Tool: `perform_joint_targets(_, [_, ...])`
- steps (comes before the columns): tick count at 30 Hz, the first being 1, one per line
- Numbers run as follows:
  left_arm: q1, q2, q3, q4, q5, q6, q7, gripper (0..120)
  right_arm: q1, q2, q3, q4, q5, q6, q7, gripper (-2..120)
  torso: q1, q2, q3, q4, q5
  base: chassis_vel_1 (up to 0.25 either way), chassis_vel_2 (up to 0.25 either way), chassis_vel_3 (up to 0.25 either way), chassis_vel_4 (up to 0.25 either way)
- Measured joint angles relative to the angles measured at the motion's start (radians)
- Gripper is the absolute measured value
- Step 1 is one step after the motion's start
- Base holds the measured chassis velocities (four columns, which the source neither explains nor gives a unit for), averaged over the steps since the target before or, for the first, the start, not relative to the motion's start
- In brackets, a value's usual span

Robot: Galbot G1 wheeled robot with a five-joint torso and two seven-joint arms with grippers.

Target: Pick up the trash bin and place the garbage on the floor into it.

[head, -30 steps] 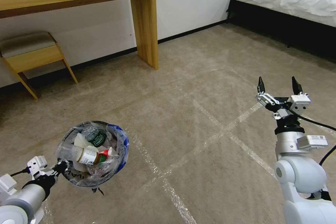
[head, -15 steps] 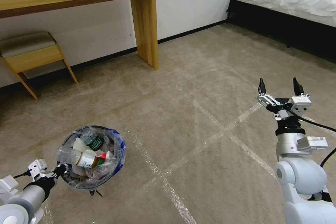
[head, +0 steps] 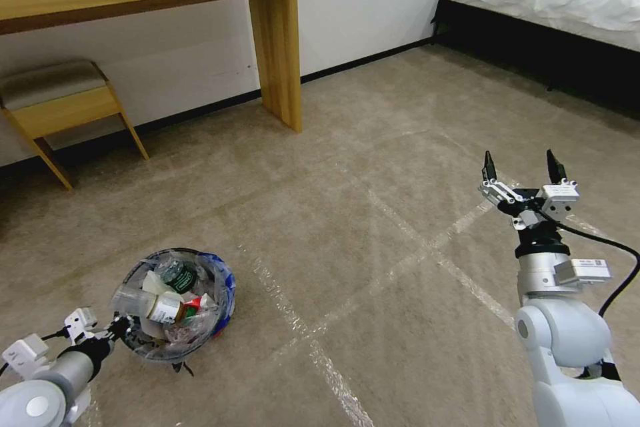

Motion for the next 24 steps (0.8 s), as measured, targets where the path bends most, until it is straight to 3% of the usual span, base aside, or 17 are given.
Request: perform_joint_targets(24, [-0.039,0.023,0.012,0.105,0.005,0.006,-0.040,0,0.010,0.007,-0.016,-0.021,-0.008,0.019,0.002,100,0.000,0.000,0.000,0.0003,0.0005,0.000,0.000,0.000,0.000])
